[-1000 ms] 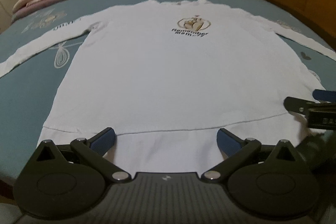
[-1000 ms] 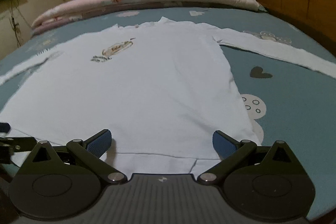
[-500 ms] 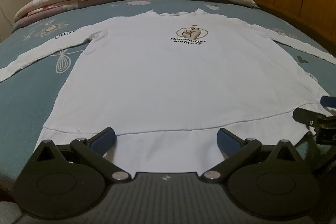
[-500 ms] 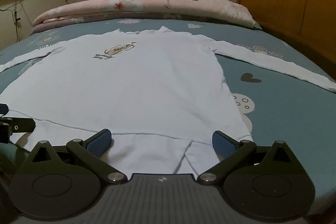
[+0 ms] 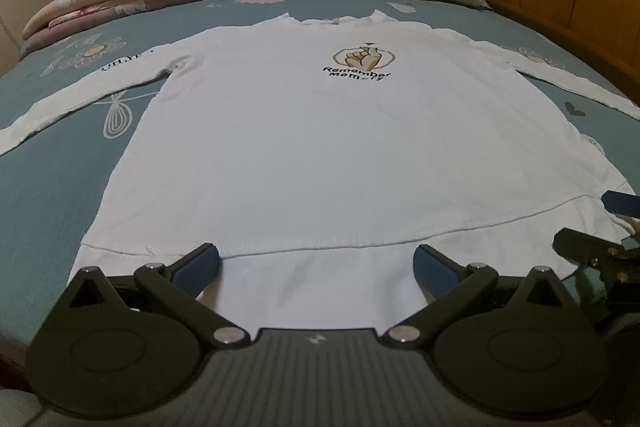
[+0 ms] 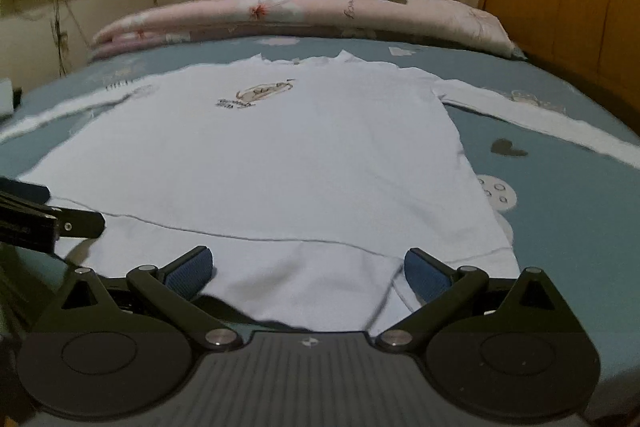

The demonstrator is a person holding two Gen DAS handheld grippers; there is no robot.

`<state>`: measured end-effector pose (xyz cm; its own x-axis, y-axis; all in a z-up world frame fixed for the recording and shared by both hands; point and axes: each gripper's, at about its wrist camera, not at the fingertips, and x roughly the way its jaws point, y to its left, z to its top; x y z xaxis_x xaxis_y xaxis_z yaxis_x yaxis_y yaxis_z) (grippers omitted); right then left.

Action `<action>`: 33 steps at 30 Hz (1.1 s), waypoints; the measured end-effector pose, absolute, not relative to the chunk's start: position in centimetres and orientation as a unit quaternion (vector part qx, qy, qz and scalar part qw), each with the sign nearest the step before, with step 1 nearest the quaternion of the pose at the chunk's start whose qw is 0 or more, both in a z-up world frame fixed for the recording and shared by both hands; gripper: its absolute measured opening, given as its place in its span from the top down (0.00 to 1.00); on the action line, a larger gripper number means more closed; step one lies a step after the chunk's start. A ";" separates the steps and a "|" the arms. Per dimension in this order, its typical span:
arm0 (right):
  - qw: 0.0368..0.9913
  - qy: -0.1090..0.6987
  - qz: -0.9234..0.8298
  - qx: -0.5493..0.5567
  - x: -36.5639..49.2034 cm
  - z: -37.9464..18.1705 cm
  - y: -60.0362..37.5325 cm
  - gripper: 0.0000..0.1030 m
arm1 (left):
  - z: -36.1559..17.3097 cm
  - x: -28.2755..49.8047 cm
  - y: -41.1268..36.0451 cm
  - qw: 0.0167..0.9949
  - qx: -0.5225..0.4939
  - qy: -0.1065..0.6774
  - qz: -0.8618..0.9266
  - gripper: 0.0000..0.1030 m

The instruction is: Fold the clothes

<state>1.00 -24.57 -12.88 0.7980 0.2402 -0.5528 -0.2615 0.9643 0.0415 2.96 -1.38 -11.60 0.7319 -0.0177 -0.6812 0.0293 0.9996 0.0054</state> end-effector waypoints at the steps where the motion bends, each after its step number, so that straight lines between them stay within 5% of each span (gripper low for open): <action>1: 0.948 0.289 0.133 -0.021 1.0 -12.9 -24.5 0.00 | -11.6 3.0 -1.4 0.930 0.008 0.367 -0.012 0.00; 10: 0.969 0.227 0.093 0.004 1.0 -10.6 -24.6 0.00 | -7.7 4.2 -2.6 0.938 0.082 0.337 -0.012 0.01; 15: 0.970 0.211 0.112 0.051 2.3 -9.0 -24.3 0.00 | -1.7 7.3 0.4 0.946 0.032 0.321 -0.035 0.01; 25: 0.948 0.264 0.151 0.091 5.3 -9.8 -22.2 0.00 | 8.5 15.2 18.6 0.946 -0.051 0.309 0.079 0.01; 33: 0.940 0.296 0.153 0.078 6.6 -11.0 -20.4 0.00 | 3.3 19.4 32.7 0.898 -0.207 0.369 0.117 0.01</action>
<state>6.56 -20.37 -11.02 0.7786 0.3332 -0.5318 -0.2413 0.9412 0.2364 19.39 32.69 3.28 0.7004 0.0578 -0.7114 -0.3635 0.8866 -0.2859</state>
